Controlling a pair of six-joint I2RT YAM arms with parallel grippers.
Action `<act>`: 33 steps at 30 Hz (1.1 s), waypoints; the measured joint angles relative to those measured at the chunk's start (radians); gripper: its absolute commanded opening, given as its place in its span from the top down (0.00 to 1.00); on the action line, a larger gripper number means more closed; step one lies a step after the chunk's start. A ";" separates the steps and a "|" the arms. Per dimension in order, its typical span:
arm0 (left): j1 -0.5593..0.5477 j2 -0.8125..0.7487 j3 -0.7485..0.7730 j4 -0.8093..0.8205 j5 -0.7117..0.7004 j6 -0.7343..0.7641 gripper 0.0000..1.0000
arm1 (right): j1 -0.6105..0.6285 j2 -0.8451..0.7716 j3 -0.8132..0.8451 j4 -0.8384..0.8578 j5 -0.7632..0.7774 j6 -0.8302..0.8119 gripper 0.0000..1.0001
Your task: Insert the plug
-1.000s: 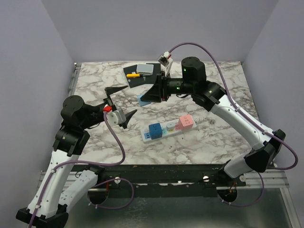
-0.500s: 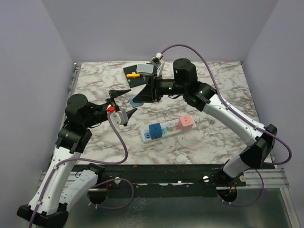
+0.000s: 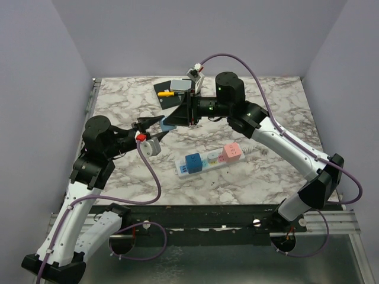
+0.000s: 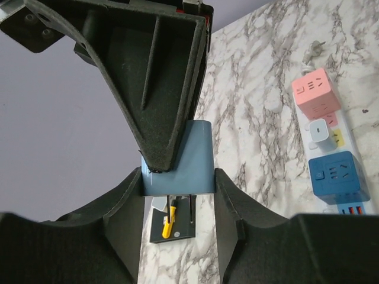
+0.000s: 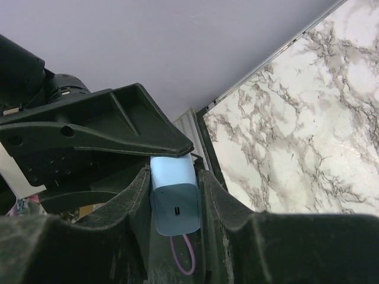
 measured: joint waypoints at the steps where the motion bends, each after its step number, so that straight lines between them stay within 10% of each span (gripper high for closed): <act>1: 0.000 0.002 0.000 -0.003 -0.003 0.002 1.00 | 0.000 0.002 0.002 0.000 0.000 0.001 0.74; 6: 0.000 0.006 0.002 -0.010 -0.010 0.006 1.00 | 0.003 0.007 0.002 0.003 0.000 0.008 0.47; 14: -0.002 0.010 0.002 -0.015 -0.010 0.006 1.00 | 0.008 0.007 -0.005 0.028 0.001 0.004 0.64; 22: -0.002 0.005 0.002 -0.023 -0.011 0.005 1.00 | 0.009 0.007 -0.006 -0.001 -0.020 -0.017 0.48; 27: -0.002 0.005 0.002 -0.027 -0.010 0.005 1.00 | 0.012 0.007 -0.006 -0.033 -0.024 -0.033 0.88; 30: -0.002 0.002 0.002 -0.029 -0.011 -0.009 0.25 | 0.011 0.007 -0.001 -0.050 -0.020 -0.061 0.99; 33: -0.003 0.002 0.002 -0.024 -0.013 -0.025 0.01 | 0.006 0.007 0.043 -0.124 -0.007 -0.098 0.99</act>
